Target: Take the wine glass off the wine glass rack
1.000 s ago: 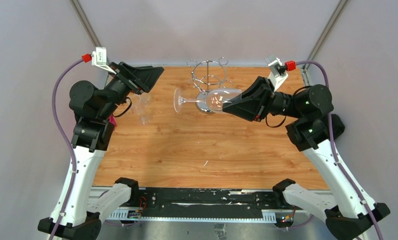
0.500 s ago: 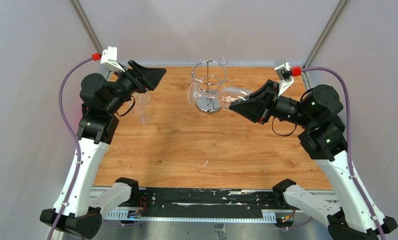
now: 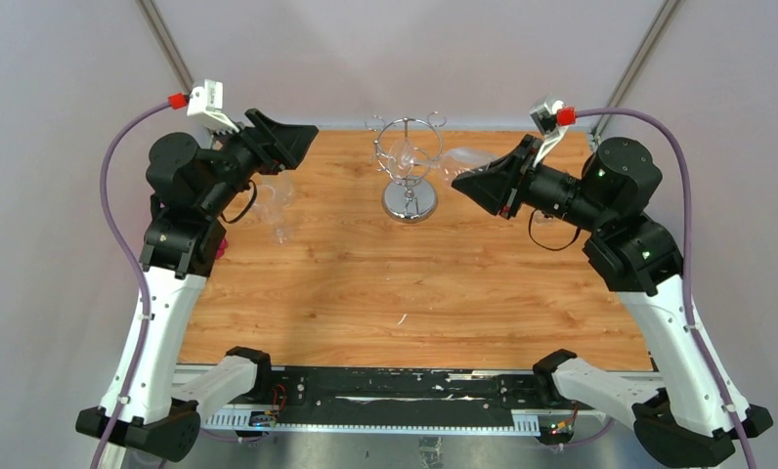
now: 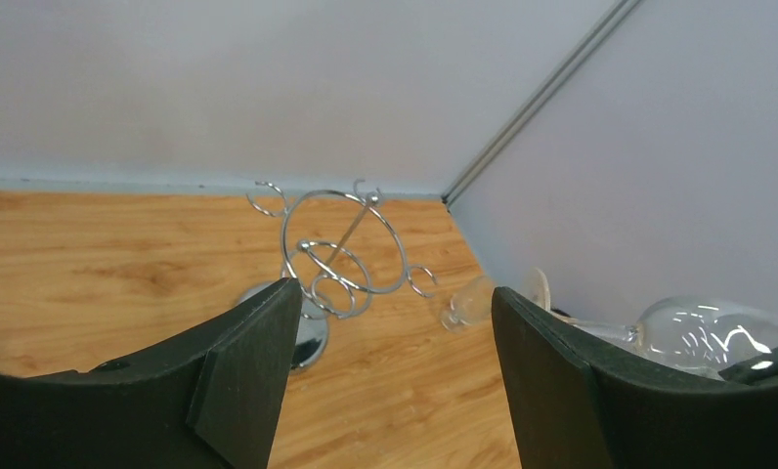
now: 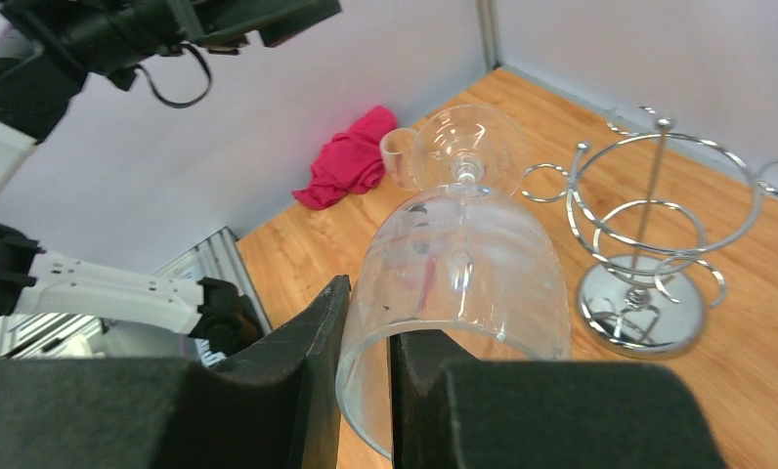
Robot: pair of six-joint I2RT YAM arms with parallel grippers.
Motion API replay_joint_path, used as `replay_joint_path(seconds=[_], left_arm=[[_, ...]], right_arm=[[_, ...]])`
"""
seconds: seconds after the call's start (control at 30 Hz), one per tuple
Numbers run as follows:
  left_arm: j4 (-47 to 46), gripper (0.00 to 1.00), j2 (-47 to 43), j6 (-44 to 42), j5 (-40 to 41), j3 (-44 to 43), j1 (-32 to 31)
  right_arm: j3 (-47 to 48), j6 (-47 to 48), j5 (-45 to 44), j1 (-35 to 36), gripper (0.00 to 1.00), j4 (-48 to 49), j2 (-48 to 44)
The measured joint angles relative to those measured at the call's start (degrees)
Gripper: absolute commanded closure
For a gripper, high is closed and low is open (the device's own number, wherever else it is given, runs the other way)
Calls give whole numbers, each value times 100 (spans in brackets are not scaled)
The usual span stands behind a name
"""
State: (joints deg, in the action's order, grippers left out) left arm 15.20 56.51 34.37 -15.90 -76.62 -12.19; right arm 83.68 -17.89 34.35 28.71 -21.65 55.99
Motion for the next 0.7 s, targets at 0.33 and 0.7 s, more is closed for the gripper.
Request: replay_joint_path(seconds=[0.33, 0.7], left_arm=[[297, 23, 306, -466, 483, -474, 0], [468, 23, 374, -575, 713, -470, 0]], right_arm=[[861, 667, -1158, 0, 100, -629, 828], [1473, 1019, -2201, -157, 100, -1154, 1296]])
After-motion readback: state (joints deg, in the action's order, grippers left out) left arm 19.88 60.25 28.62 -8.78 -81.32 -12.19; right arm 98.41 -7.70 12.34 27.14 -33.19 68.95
